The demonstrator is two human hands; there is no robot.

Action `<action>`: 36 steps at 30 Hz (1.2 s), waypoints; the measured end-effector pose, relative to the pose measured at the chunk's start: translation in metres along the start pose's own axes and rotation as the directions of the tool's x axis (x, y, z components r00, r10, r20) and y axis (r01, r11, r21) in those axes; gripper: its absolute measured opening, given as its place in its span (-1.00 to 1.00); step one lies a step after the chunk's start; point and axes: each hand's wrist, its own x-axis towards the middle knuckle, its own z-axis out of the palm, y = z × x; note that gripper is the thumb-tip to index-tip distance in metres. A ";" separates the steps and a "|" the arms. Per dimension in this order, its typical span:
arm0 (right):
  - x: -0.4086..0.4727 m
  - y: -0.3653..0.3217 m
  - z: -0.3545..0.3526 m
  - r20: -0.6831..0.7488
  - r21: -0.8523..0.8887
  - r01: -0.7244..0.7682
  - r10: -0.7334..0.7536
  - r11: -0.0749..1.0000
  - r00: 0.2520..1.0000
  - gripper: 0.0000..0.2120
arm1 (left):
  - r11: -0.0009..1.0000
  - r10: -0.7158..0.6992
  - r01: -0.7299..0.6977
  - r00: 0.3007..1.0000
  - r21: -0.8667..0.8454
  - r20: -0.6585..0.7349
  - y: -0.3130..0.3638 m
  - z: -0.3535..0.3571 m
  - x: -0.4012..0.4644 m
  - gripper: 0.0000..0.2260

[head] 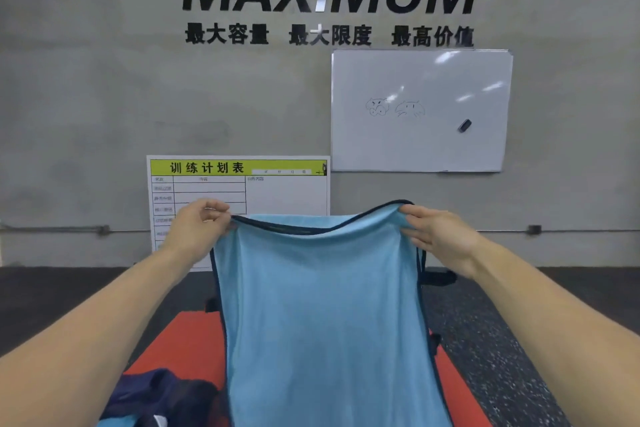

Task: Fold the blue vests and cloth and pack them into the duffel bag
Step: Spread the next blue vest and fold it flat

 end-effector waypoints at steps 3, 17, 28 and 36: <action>0.021 -0.010 0.004 -0.078 0.057 0.110 -0.106 0.992 0.991 -0.56 | 0.995 0.041 -0.041 0.999 -0.087 0.004 0.010 0.000 0.028 -0.90; -0.029 -0.009 -0.006 -0.113 0.097 0.224 -0.213 0.970 0.970 -0.76 | 0.982 0.112 -0.100 0.992 -0.158 0.063 0.011 -0.040 -0.006 -0.90; -0.173 0.143 0.008 0.026 -0.041 -0.134 0.135 0.990 0.991 -0.80 | 0.961 -0.192 0.240 0.938 -0.139 0.288 -0.130 -0.027 -0.189 -0.90; -0.244 0.245 0.000 0.153 -0.369 -0.378 0.456 0.849 0.877 -0.82 | 0.890 -0.410 0.452 0.745 0.055 0.526 -0.200 -0.016 -0.298 -0.86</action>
